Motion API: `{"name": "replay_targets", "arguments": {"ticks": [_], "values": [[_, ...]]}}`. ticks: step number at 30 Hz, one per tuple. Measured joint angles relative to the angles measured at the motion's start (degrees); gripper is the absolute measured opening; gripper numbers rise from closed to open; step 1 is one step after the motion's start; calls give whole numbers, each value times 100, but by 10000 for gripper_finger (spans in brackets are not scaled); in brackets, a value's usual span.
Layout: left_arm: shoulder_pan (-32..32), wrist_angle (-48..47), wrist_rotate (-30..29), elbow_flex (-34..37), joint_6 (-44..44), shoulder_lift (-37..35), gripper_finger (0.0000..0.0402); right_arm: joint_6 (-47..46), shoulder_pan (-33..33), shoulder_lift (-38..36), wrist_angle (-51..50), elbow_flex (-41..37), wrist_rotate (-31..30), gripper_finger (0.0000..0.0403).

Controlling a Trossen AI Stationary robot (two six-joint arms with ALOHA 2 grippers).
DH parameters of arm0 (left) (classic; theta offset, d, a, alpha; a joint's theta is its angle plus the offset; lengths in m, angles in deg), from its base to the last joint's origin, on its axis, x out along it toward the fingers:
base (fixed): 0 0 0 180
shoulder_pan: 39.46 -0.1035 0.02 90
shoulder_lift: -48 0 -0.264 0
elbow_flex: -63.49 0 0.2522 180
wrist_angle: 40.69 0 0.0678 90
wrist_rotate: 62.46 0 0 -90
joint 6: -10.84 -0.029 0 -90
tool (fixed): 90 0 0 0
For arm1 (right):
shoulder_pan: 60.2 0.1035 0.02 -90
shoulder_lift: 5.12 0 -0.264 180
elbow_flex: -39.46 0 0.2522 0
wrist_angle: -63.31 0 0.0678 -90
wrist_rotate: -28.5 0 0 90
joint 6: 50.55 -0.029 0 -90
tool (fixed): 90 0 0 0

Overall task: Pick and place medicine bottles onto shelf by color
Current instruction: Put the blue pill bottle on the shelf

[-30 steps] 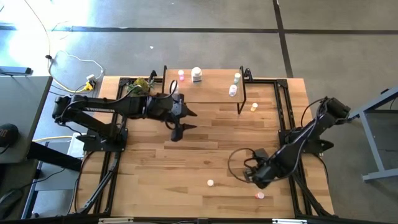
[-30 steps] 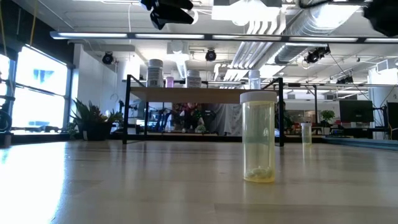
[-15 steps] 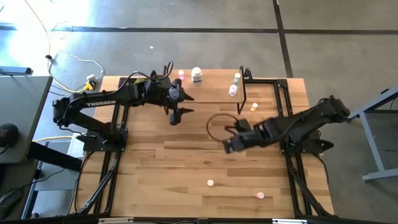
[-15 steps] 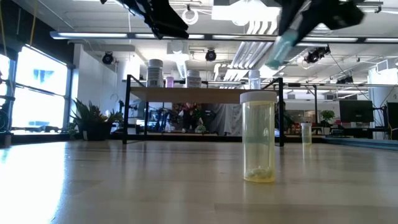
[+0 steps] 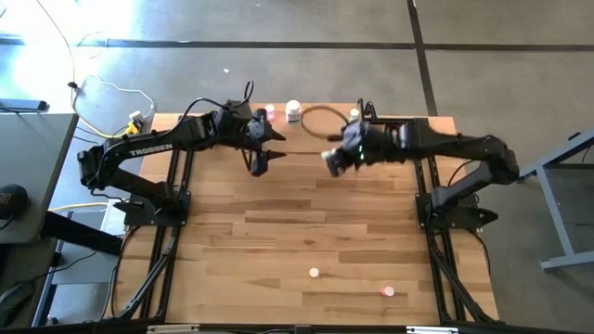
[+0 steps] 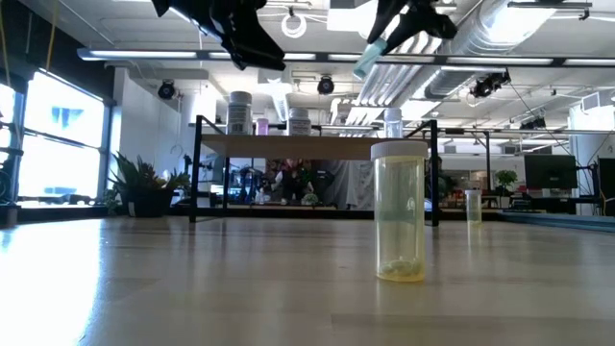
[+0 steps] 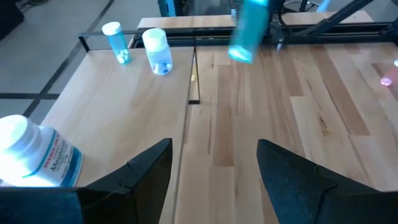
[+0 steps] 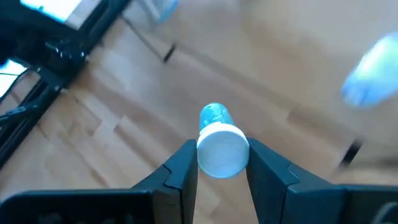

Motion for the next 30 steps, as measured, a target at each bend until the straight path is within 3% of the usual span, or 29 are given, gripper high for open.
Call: {"name": "replay_targets", "arguments": {"ticks": [9,15,20,30], "values": [[-21,4,-21,2,252,0,223,2794,-1373,18,38,936,91,99],[-21,4,-478,2,317,2,223,4144,-2148,150,463,1444,177,99],[-28,-4,-615,2,514,4,223,4613,-2554,615,343,2036,279,99],[-32,-39,-863,7,662,4,223,4789,-2716,1706,-1458,3046,652,99]]}}
